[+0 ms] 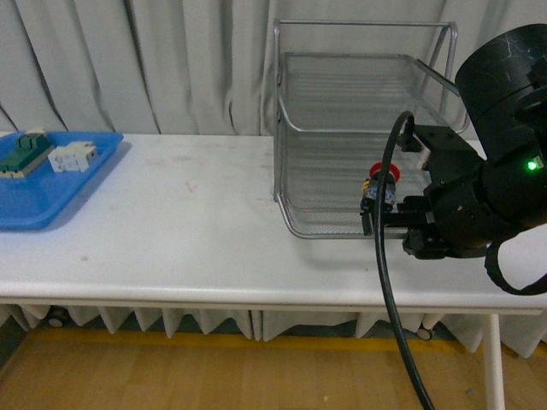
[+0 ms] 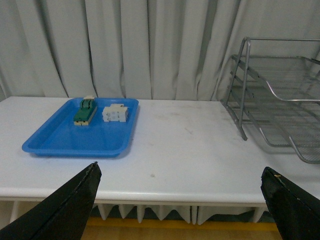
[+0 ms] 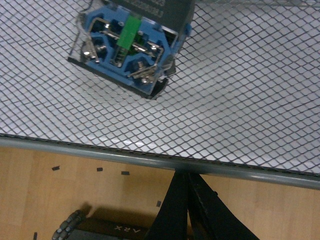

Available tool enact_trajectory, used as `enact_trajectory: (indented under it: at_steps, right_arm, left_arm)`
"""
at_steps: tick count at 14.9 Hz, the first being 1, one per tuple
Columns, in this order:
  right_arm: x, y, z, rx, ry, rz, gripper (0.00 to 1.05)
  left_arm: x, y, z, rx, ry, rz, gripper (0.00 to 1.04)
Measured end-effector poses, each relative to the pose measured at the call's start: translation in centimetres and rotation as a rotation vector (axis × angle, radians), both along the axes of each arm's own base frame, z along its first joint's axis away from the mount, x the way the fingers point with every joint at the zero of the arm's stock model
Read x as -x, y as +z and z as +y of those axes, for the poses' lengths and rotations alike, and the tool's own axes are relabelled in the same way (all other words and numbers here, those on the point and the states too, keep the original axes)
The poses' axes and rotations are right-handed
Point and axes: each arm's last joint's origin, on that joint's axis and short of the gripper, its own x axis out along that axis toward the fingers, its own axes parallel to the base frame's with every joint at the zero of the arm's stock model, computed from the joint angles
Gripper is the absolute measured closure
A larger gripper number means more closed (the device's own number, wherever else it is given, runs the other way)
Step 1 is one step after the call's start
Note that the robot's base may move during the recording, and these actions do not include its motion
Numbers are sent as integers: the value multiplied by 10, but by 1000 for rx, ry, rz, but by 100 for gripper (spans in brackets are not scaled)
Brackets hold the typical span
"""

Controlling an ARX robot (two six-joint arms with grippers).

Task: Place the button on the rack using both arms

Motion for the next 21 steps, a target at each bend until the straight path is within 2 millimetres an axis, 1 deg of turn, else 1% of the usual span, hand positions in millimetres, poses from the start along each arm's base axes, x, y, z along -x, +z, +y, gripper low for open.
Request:
enact_trajectory:
  at_steps: [2, 3, 4, 5, 6, 8, 10, 13, 16, 17, 18, 19, 20, 21]
  right_arm:
    - [-10, -3, -4, 15, -6, 16, 103]
    - [-27, 1, -7, 23, -16, -5, 103]
    - [-38, 9, -9, 19, -23, -34, 103]
    - [-45, 13, -10, 20, -26, -47, 103]
    - [-50, 14, -11, 25, -24, -57, 103]
    - [-65, 3, -16, 72, -51, -65, 103]
    - [-75, -5, -29, 114, -108, -95, 103]
    - [-85, 4, -45, 131, -190, -195, 103]
    - [-83, 12, -50, 111, -214, -209, 103]
    - [-80, 11, -50, 98, -208, -197, 103]
    - [-61, 13, -49, 24, -180, -176, 103]
    - [-51, 19, -49, -24, -171, -183, 103]
    - [-37, 28, -49, -85, -158, -204, 103]
    - [-17, 41, -50, -147, -137, -238, 103]
  left_arm:
    - [0, 0, 0, 0, 0, 0, 7]
    - [0, 0, 0, 0, 0, 0, 7]
    - [0, 0, 0, 0, 0, 0, 7]
    - [0, 0, 0, 0, 0, 0, 7]
    - [0, 0, 0, 0, 0, 0, 7]
    - [0, 0, 0, 0, 0, 0, 7]
    - [0, 0, 0, 0, 0, 0, 7]
    - [0, 0, 0, 0, 0, 0, 7]
    - [0, 0, 0, 0, 0, 0, 7]
    - [0, 0, 0, 0, 0, 0, 7]
    - [0, 0, 0, 0, 0, 0, 7]
    - [0, 0, 0, 0, 0, 0, 7]
    - [0, 0, 0, 0, 0, 0, 7]
    - [0, 0, 0, 0, 0, 0, 7]
